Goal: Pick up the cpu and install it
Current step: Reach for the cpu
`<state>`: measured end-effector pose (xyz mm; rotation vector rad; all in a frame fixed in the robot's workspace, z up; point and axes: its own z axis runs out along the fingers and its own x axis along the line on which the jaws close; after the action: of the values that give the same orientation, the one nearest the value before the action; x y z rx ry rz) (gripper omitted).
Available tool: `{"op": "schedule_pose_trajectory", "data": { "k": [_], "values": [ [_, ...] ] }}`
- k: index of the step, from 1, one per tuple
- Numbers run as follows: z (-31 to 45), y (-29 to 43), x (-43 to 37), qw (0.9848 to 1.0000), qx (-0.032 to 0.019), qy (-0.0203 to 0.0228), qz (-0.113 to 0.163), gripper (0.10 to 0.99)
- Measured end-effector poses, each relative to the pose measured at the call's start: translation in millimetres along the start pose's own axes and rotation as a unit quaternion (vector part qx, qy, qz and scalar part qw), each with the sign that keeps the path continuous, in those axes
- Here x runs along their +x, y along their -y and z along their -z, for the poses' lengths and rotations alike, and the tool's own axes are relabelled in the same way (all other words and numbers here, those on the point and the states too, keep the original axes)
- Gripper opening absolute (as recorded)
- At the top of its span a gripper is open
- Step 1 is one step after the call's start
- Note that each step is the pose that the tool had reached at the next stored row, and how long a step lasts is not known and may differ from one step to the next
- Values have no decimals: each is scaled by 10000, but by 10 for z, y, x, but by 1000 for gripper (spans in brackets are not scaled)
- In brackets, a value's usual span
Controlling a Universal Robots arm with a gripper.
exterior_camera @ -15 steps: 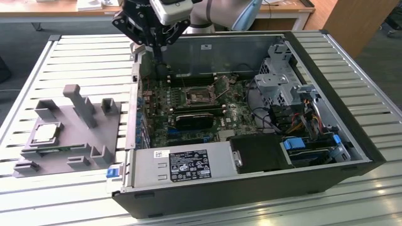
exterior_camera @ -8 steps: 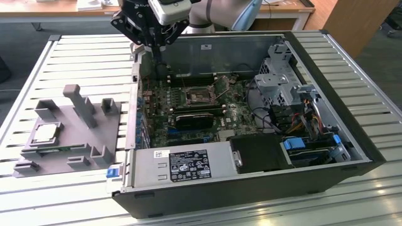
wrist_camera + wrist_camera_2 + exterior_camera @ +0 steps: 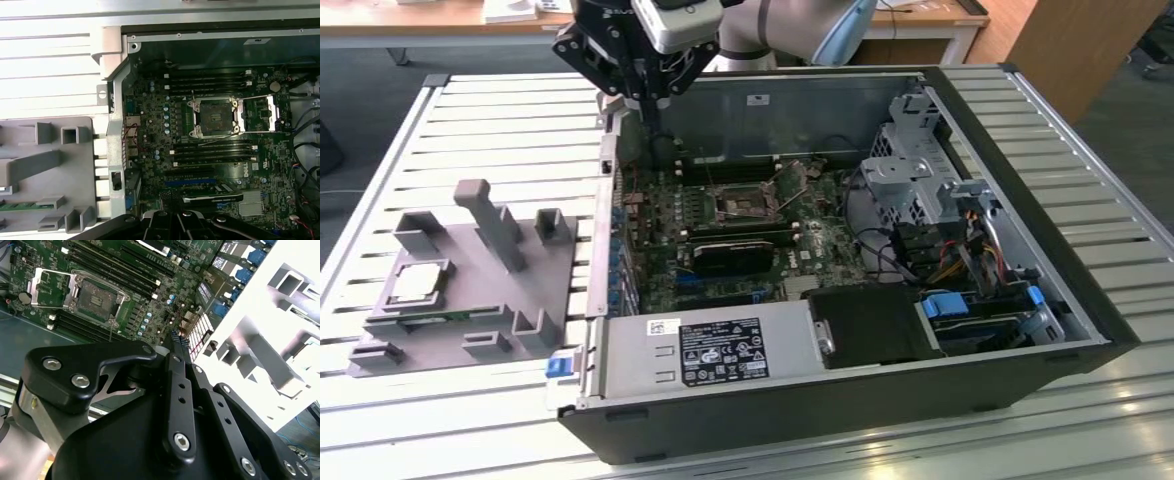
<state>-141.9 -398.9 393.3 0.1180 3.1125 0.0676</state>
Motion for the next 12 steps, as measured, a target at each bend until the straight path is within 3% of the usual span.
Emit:
{"op": "schedule_pose_trajectory", "data": {
  "k": [12],
  "values": [
    [0, 2, 26, 10000, 0, 0, 0, 106]
  ]
}}
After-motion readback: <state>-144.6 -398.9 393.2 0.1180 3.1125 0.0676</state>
